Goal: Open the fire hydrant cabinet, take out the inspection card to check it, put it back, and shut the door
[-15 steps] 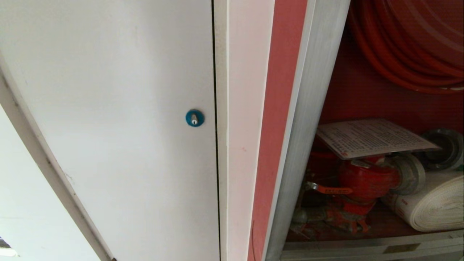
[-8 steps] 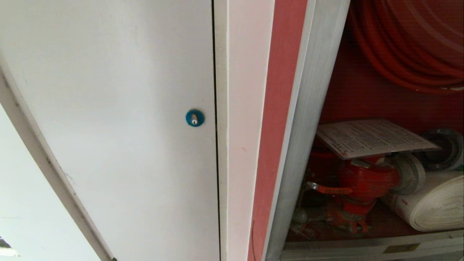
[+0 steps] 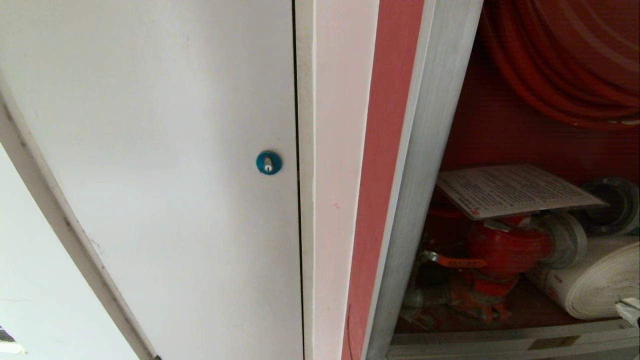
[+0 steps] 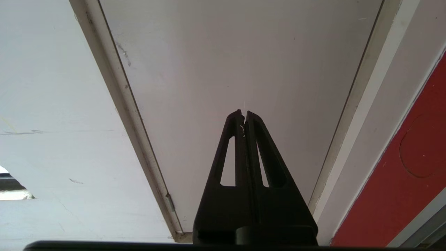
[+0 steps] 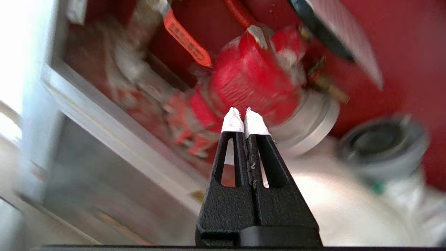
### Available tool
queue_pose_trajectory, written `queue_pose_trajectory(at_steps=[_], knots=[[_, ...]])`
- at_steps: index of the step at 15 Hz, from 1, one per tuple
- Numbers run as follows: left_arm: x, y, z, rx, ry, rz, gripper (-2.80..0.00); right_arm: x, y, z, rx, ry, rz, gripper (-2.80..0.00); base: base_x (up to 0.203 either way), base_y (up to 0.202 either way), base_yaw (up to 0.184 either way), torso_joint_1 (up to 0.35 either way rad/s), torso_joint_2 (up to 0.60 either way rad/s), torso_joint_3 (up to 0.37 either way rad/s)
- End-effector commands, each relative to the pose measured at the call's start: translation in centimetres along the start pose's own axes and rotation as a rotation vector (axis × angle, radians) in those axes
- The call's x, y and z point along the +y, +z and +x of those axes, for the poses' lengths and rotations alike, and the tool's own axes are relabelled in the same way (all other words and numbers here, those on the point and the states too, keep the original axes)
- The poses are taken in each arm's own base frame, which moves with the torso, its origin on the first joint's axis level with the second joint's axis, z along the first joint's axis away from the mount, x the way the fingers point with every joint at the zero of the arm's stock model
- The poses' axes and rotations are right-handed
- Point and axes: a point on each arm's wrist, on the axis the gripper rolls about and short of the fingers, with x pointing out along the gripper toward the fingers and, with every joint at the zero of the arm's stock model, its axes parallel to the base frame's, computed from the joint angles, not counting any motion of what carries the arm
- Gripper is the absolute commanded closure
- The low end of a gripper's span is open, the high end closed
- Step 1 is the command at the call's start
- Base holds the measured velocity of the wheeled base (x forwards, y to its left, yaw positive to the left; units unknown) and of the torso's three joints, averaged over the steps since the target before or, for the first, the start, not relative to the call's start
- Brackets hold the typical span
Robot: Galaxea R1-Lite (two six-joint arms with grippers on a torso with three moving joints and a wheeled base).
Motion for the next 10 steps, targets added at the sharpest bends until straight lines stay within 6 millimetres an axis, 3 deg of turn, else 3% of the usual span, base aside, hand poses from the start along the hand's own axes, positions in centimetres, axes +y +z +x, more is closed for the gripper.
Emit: queue_pose_trajectory(at_steps=[1, 6, 10], knots=[[0.0, -0.2, 0.1, 0.008, 0.000, 0.000, 0.00, -1.4, 0.7, 2.5, 0.060, 0.054, -0.099, 0.00, 0.000, 0.000, 0.000, 0.000, 0.00, 0.000], [0.0, -0.2, 0.1, 0.008, 0.001, 0.001, 0.00, -2.6, 1.4, 4.0, 0.152, 0.094, -0.445, 0.00, 0.000, 0.000, 0.000, 0.000, 0.00, 0.000], [0.0, -0.2, 0.1, 0.008, 0.000, 0.001, 0.00, -2.3, 3.7, 6.5, 0.099, 0.162, -0.546, 0.00, 0.000, 0.000, 0.000, 0.000, 0.00, 0.000]])
